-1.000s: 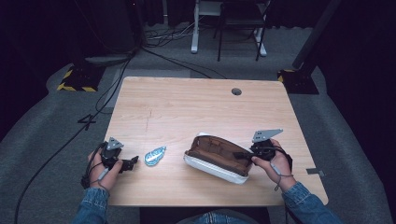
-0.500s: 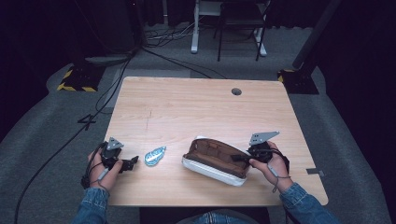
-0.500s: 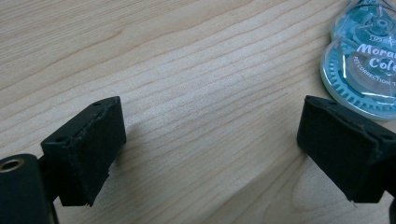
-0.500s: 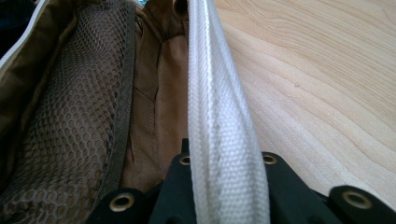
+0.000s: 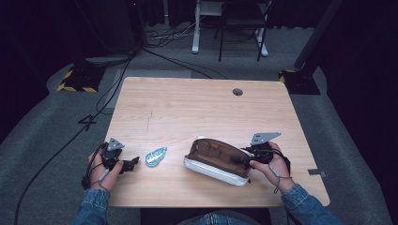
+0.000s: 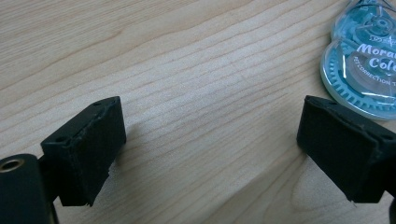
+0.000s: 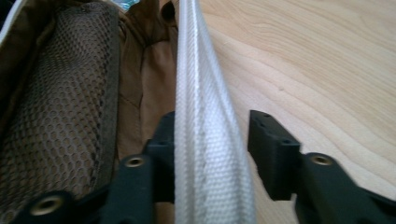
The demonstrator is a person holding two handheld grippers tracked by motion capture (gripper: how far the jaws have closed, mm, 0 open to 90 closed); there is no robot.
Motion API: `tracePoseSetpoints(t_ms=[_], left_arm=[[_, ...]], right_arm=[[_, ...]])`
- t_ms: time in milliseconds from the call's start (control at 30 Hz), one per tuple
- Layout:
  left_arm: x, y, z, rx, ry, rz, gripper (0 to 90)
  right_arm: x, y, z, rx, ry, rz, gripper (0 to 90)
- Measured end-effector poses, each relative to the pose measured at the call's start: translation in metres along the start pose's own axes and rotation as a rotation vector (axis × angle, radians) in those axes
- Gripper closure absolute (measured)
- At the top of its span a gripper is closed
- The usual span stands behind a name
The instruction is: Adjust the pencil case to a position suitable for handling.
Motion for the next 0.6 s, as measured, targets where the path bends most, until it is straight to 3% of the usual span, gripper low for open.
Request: tracePoseSetpoints(t_ms=[167, 600], left_arm=[[0.000, 0.000, 0.000, 0.002, 0.000, -0.002, 8.3], [-0.001, -0.001, 0.000, 0.014, 0.000, -0.004, 8.6]], right_arm=[[-0.006, 0.005, 0.001, -0.006, -0.030, 0.020, 39.1], [-0.035, 0.015, -0.003, -0.010, -0.081, 0.084, 32.3]])
Point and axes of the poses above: each handheld gripper's, and its own axes: x roughly forward along the jaws, y roughly out of its top, z roughly to its right, the point moved 8 cm from there along x, roughly forward along the jaws, and after that the axes turned 5 degrees about -x, right-handed, at the moved point
